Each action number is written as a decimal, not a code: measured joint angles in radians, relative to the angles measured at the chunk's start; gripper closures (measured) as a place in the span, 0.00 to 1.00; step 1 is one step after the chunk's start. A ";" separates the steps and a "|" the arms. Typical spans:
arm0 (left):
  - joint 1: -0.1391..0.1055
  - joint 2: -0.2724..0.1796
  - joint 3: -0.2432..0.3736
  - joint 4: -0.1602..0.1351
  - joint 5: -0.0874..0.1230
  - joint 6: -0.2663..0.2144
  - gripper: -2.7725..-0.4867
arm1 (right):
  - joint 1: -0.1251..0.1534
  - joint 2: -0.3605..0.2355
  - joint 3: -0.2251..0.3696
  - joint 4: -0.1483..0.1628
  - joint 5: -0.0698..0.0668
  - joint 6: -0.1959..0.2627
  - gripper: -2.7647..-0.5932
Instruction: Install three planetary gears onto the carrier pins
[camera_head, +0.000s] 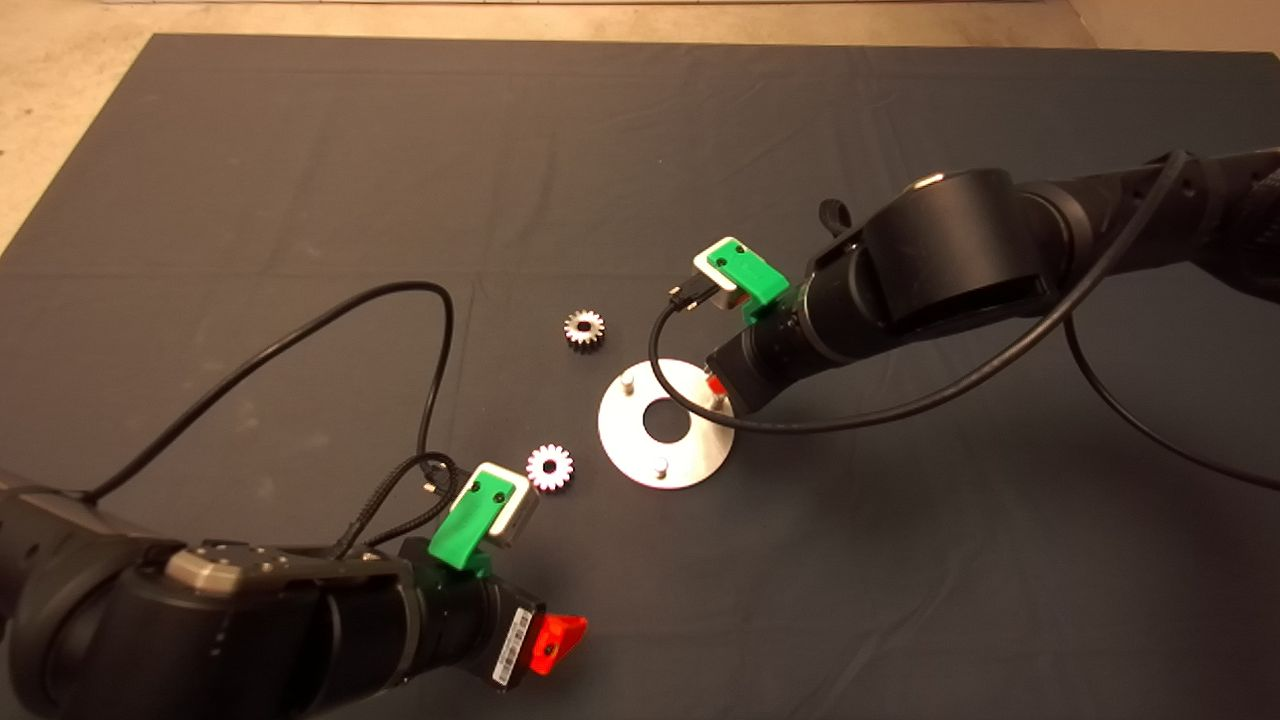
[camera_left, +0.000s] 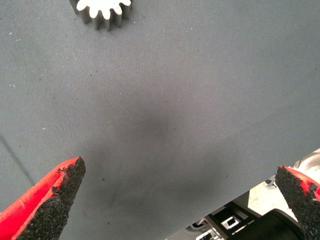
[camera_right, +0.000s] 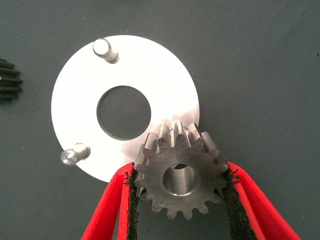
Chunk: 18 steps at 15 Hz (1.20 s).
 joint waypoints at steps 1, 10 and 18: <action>0.000 0.000 0.000 0.000 0.000 0.000 0.01 | -0.004 0.000 -0.003 0.000 -0.002 -0.001 0.84; -0.006 0.003 0.000 0.001 -0.001 0.000 0.01 | -0.043 0.007 -0.019 0.004 -0.004 -0.010 0.84; -0.006 0.003 0.000 0.002 0.000 -0.001 0.01 | -0.071 0.009 -0.051 0.004 -0.005 -0.035 0.84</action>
